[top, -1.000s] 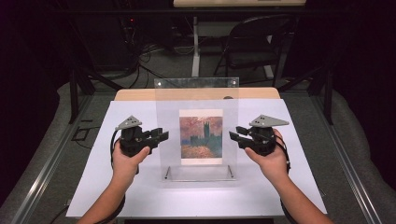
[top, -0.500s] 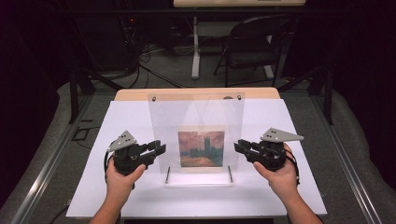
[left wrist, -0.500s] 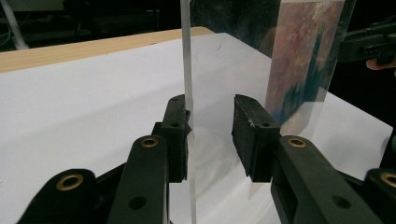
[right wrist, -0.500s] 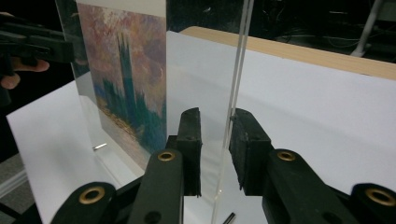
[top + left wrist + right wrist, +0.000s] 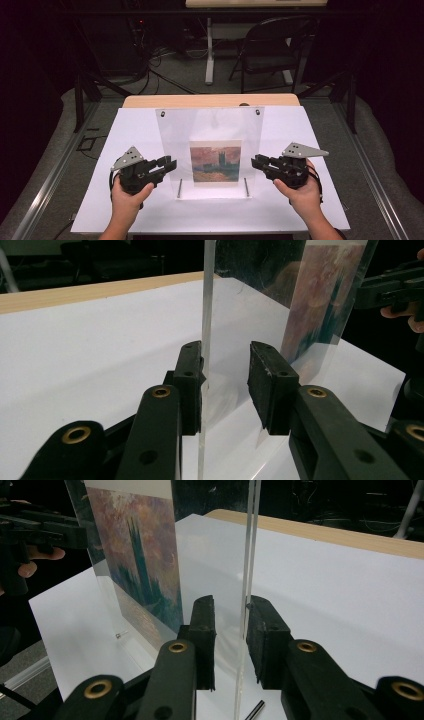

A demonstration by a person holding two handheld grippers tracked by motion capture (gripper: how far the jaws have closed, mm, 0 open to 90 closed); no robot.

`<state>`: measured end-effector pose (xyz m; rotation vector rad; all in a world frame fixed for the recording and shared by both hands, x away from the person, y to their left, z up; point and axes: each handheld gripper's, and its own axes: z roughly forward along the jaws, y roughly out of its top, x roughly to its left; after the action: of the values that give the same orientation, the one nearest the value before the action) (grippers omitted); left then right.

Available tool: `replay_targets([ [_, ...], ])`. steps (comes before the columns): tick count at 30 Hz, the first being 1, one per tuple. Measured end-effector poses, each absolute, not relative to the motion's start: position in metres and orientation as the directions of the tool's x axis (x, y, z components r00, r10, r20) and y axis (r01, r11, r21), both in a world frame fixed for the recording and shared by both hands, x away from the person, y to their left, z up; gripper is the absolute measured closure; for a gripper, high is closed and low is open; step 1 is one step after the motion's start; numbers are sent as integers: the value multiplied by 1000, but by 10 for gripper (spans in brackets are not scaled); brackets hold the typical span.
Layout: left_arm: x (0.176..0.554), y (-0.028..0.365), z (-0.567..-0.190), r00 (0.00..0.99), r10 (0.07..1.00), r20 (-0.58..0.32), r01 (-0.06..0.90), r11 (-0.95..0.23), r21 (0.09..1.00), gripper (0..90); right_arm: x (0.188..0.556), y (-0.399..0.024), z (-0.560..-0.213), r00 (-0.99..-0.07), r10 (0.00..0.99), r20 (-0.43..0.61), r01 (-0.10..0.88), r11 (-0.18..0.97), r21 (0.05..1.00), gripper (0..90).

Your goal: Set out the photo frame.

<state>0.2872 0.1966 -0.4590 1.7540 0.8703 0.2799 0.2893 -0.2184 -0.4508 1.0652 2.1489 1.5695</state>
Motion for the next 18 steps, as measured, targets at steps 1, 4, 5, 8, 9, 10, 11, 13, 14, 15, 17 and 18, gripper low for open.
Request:
replay_targets([
  [1,287,196,-459,699,679,-225,414,-128,901,674,289,-218,-451,-691,697,193,397,142,907,739],
  [4,285,196,-459,694,686,-219,413,-130,901,674,288,-217,-451,-689,701,183,390,146,909,736],
  [5,285,195,-459,693,687,-218,413,-131,901,674,287,-217,-451,-688,703,181,390,147,909,735],
  [8,286,196,-459,696,682,-224,416,-129,900,674,286,-216,-451,-685,706,180,392,149,908,734],
  [9,286,196,-459,696,682,-226,418,-129,899,674,286,-216,-451,-684,707,180,392,149,908,734],
  [10,286,196,-459,696,681,-226,419,-129,899,674,286,-216,-451,-684,706,181,392,148,908,733],
  [11,286,196,-459,696,681,-227,418,-127,899,674,286,-216,-451,-684,706,182,392,145,908,733],
  [13,286,196,-458,696,681,-227,419,-128,899,674,286,-216,-452,-685,705,184,390,142,910,731],
  [14,285,196,-458,695,683,-227,420,-129,898,674,286,-216,-452,-685,705,184,390,142,910,732],
  [15,285,196,-458,695,683,-227,420,-129,898,674,286,-216,-452,-686,704,184,390,142,910,731],
  [17,285,196,-458,692,685,-228,422,-127,898,673,286,-216,-451,-685,705,186,393,142,908,729],
  [18,285,195,-458,692,686,-226,421,-129,898,673,286,-216,-451,-685,704,187,394,142,908,725],
])
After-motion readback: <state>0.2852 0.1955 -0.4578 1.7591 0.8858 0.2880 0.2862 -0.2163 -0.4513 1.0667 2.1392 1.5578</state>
